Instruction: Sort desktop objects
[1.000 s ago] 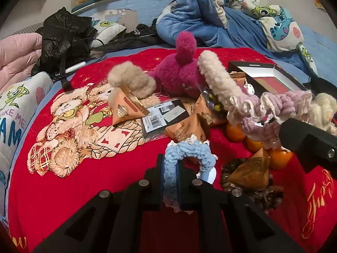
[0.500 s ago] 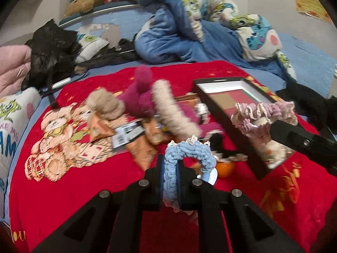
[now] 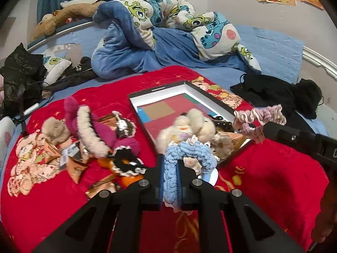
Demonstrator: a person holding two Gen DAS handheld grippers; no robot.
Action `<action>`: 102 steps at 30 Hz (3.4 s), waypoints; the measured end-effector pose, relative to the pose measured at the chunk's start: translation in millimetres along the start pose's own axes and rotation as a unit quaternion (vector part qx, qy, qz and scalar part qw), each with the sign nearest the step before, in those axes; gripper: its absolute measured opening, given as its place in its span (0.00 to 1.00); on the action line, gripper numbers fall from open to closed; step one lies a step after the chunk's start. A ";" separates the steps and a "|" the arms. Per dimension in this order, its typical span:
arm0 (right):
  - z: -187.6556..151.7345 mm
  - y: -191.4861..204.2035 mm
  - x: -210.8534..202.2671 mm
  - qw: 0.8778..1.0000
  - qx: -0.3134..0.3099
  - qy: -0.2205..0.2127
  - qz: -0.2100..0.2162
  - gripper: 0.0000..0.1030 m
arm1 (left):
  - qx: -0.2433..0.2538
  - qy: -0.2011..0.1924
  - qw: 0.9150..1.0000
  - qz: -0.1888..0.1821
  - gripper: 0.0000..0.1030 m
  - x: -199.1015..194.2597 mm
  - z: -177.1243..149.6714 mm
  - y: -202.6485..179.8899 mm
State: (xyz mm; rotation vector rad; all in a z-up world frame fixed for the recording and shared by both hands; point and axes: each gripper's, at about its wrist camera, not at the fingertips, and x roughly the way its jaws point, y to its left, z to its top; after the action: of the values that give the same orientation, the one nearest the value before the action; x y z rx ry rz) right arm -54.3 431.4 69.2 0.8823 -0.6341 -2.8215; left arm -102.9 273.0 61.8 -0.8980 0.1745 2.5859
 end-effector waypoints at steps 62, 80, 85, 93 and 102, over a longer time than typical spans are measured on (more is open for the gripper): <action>-4.2 -31.5 73.7 0.995 0.025 0.078 -0.061 0.13 | -0.009 0.014 1.000 0.001 0.10 95.6 -4.2 -8.3; -9.2 -33.1 66.9 0.995 0.052 0.069 -0.046 0.26 | 0.016 -0.005 1.000 0.016 0.33 87.0 -10.6 -19.8; -12.4 -26.6 68.2 0.994 0.043 0.086 -0.044 0.77 | 0.030 -0.027 0.999 0.015 0.74 78.1 -10.9 -27.4; -13.9 -36.7 64.7 0.991 0.048 0.083 -0.088 0.98 | -0.051 -0.024 0.998 0.006 1.00 76.0 -11.7 4.7; -12.7 -38.5 62.7 0.992 0.054 0.081 -0.086 1.00 | -0.048 -0.030 0.998 -0.001 1.00 72.8 -12.4 4.8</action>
State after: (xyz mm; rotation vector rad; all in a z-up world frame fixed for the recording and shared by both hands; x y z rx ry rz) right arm -98.2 447.2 10.9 1.2276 -0.7259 -2.8447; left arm -149.9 289.3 7.0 -0.8522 0.0331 2.6357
